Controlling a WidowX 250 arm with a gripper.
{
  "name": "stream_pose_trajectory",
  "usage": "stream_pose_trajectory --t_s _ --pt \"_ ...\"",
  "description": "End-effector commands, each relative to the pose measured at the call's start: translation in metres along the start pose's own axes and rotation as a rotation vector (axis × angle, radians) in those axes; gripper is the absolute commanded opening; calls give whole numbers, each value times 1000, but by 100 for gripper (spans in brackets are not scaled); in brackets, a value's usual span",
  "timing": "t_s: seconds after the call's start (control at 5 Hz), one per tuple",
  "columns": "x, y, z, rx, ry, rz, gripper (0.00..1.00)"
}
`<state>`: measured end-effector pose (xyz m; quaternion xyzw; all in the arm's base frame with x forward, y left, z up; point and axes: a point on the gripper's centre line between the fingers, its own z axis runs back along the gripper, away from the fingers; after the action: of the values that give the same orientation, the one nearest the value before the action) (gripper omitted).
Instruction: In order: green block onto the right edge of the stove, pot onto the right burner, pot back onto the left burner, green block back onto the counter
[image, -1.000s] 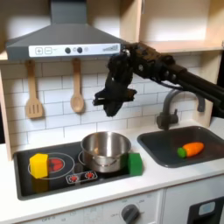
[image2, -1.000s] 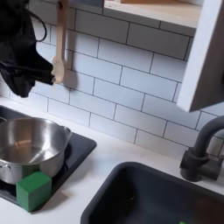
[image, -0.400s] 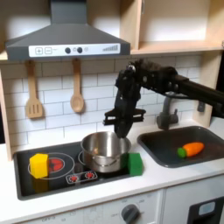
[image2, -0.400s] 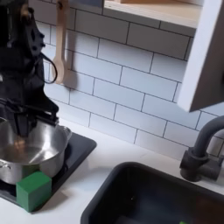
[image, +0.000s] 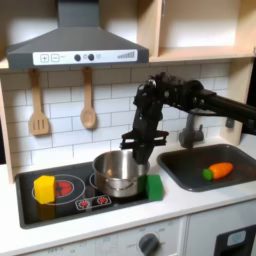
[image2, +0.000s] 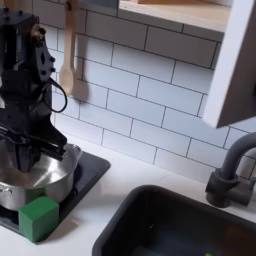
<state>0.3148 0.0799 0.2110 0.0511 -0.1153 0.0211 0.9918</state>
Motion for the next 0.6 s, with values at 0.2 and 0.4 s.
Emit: stream_pose_trajectory --t_s 0.2,0.4 --pt "-1 1 1 61 18 32 100" --pt "-2 1 1 61 21 32 100"
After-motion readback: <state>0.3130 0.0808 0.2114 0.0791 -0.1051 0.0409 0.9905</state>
